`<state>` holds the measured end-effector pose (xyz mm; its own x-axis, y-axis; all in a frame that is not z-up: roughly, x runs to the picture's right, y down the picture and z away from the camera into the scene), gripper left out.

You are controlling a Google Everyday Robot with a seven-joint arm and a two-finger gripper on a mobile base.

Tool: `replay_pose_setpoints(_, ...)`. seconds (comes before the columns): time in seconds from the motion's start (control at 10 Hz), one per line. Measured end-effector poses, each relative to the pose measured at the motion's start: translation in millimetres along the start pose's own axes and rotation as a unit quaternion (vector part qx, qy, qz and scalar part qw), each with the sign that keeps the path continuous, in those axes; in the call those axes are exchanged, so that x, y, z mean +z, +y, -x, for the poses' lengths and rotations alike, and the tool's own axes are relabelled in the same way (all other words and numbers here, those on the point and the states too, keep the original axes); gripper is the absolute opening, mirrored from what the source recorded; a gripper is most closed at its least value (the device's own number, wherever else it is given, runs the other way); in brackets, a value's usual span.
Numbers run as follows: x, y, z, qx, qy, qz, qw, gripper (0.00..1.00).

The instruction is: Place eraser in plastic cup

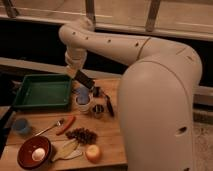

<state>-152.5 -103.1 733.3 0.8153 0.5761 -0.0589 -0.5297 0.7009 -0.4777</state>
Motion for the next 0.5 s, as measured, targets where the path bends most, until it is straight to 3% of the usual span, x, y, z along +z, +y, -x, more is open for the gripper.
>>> replay_pose_setpoints(0.2, -0.2, 16.4, 47.7, -0.045, -0.042, 0.033, 0.9976, 0.00)
replay_pose_setpoints(0.4, -1.1, 44.6, 78.9, -0.085, -0.084, 0.079, 0.9896, 0.00)
replay_pose_setpoints(0.5, -1.7, 57.1, 86.0, -0.097, -0.094, 0.091, 0.9866, 0.00)
